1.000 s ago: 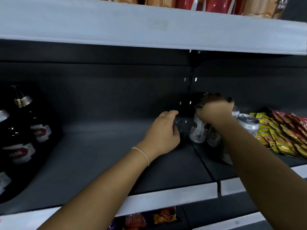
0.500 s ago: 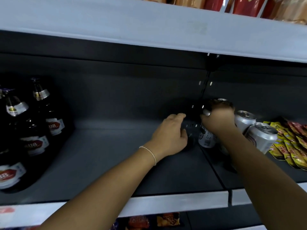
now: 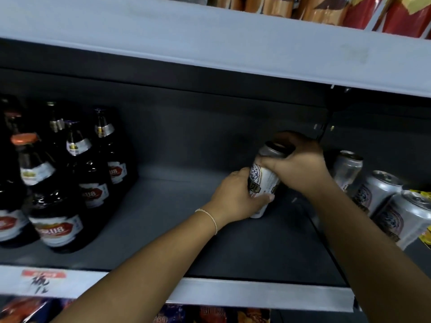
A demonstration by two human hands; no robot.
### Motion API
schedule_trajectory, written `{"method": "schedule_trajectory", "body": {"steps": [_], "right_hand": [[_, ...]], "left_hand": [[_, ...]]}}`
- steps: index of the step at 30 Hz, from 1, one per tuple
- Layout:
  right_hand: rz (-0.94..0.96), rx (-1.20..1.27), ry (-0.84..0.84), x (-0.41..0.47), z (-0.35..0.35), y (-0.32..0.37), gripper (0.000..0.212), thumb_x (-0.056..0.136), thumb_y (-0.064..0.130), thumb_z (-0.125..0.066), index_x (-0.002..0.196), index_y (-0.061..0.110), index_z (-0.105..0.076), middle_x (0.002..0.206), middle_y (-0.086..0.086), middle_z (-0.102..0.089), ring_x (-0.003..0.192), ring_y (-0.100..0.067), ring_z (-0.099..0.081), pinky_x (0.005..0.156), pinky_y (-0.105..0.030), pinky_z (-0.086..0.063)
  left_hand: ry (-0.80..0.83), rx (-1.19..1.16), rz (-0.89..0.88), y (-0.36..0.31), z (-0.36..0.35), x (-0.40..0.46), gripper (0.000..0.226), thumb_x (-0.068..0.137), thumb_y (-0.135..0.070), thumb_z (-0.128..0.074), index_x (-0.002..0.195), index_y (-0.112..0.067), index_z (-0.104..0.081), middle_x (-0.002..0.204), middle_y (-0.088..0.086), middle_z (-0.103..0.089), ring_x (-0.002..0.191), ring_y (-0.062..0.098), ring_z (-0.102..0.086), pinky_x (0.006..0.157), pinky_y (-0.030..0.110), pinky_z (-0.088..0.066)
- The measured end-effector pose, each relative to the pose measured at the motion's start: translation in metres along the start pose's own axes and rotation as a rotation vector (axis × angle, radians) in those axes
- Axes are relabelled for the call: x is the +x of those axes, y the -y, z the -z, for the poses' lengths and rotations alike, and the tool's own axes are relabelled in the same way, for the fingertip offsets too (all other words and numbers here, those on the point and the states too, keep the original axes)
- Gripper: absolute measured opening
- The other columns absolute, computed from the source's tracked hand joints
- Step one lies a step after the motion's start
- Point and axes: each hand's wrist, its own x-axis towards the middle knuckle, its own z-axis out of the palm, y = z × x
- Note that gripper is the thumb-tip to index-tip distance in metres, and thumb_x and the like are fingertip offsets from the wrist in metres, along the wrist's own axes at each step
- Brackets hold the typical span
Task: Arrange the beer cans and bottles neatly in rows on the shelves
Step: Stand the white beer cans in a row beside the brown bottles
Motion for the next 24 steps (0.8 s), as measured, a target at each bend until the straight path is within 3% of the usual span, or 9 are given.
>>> {"method": "schedule_trajectory", "body": {"steps": [3,7,8,12,14,16,17,21,24], "right_hand": [[-0.001,0.087,0.037,0.001,-0.018,0.016,0.059,0.061,0.035,-0.089,0.115,0.025,-0.070,0.105,0.013,-0.072,0.097,0.000,-0.067,0.091,-0.029,-0.056],[0.020,0.172,0.055,-0.001,-0.042,0.040,0.067,0.065,0.031,-0.091,0.125,0.025,-0.063,0.096,0.025,-0.061,0.086,0.016,-0.058,0.078,-0.006,-0.046],[0.020,0.195,0.065,-0.001,-0.048,0.045,0.068,0.065,0.032,-0.091,0.126,0.026,-0.062,0.095,0.026,-0.058,0.086,0.016,-0.057,0.077,-0.005,-0.045],[-0.046,0.326,0.189,-0.008,-0.075,0.062,0.078,0.060,0.041,-0.090,0.129,0.022,-0.060,0.109,0.014,-0.067,0.100,-0.003,-0.067,0.089,-0.025,-0.054],[-0.124,0.469,0.309,-0.014,-0.092,0.064,0.067,0.062,0.030,-0.091,0.122,0.019,-0.062,0.108,0.002,-0.074,0.097,-0.012,-0.073,0.086,-0.033,-0.060],[-0.176,0.547,0.390,-0.023,-0.111,0.070,0.050,0.069,0.011,-0.089,0.111,0.018,-0.063,0.105,-0.005,-0.076,0.090,-0.015,-0.075,0.078,-0.033,-0.062],[-0.198,0.557,0.389,-0.025,-0.122,0.072,0.049,0.068,0.011,-0.090,0.108,0.018,-0.064,0.103,-0.006,-0.076,0.088,-0.016,-0.075,0.077,-0.034,-0.062],[-0.238,0.510,0.313,-0.025,-0.155,0.084,0.067,0.042,0.048,-0.091,0.100,0.024,-0.070,0.093,0.005,-0.077,0.085,-0.012,-0.075,0.080,-0.040,-0.062],[-0.237,0.472,0.286,-0.022,-0.170,0.091,0.068,0.037,0.053,-0.087,0.097,0.027,-0.070,0.090,0.007,-0.077,0.082,-0.011,-0.075,0.079,-0.040,-0.062]], "left_hand": [[-0.054,-0.087,0.088,0.012,0.018,-0.010,0.066,0.063,-0.053,-0.082,0.114,-0.025,-0.052,0.105,-0.009,-0.064,0.097,0.008,-0.061,0.084,0.028,-0.052],[-0.191,-0.152,0.140,0.029,0.041,-0.023,0.058,0.060,-0.046,-0.087,0.104,-0.026,-0.056,0.094,-0.013,-0.066,0.085,0.004,-0.063,0.076,0.023,-0.053],[-0.218,-0.167,0.149,0.034,0.046,-0.025,0.058,0.060,-0.045,-0.087,0.104,-0.025,-0.056,0.094,-0.013,-0.067,0.085,0.004,-0.064,0.076,0.024,-0.054],[-0.300,-0.252,0.201,0.058,0.066,-0.037,0.056,0.060,-0.042,-0.087,0.104,-0.028,-0.056,0.092,-0.013,-0.068,0.083,0.000,-0.064,0.078,0.027,-0.055],[-0.340,-0.276,0.226,0.071,0.074,-0.043,0.054,0.061,-0.040,-0.087,0.104,-0.030,-0.056,0.091,-0.013,-0.069,0.082,-0.002,-0.064,0.077,0.026,-0.055],[-0.374,-0.257,0.241,0.081,0.081,-0.049,0.053,0.061,-0.039,-0.086,0.103,-0.028,-0.057,0.088,-0.013,-0.069,0.079,-0.004,-0.064,0.074,0.023,-0.055],[-0.393,-0.243,0.242,0.085,0.084,-0.051,0.052,0.061,-0.039,-0.086,0.102,-0.026,-0.057,0.086,-0.013,-0.069,0.077,-0.005,-0.064,0.071,0.023,-0.054],[-0.486,-0.192,0.253,0.102,0.087,-0.060,0.057,0.056,-0.053,-0.079,0.101,-0.027,-0.056,0.084,-0.009,-0.069,0.077,0.006,-0.065,0.069,0.031,-0.054],[-0.544,-0.155,0.251,0.119,0.088,-0.060,0.063,0.053,-0.061,-0.076,0.102,-0.030,-0.054,0.086,-0.009,-0.068,0.081,0.015,-0.065,0.071,0.038,-0.054]]}}
